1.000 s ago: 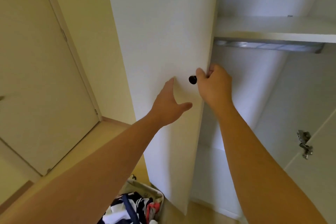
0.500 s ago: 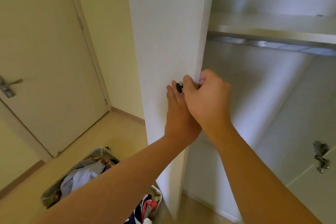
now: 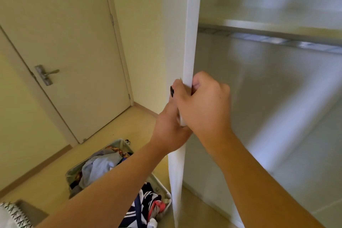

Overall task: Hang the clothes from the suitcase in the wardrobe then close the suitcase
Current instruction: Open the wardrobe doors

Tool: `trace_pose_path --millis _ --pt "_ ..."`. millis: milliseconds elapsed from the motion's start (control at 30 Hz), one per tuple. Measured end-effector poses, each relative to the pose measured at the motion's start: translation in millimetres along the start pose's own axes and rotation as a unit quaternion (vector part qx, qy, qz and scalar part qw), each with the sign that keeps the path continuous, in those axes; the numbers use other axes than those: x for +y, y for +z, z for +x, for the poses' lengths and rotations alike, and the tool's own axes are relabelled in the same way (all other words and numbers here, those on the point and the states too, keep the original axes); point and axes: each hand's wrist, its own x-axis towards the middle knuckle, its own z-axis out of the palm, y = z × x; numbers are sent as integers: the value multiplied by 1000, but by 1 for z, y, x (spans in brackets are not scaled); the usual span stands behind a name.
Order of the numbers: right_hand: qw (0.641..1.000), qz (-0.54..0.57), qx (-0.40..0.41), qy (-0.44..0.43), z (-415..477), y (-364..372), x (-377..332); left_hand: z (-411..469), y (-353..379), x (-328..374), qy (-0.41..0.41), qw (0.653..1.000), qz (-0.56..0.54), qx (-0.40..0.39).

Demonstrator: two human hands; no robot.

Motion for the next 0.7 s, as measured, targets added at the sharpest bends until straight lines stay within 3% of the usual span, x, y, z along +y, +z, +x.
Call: trace_pose_path --millis 300,700 --pt "997 10 -34 -63 -17 34 -33 -13 -54 -20 -53 996 -62 -20" --pt "982 85 -152 -68 -7 64 -58 -13 -129 -46 -56 998 -2 -10"
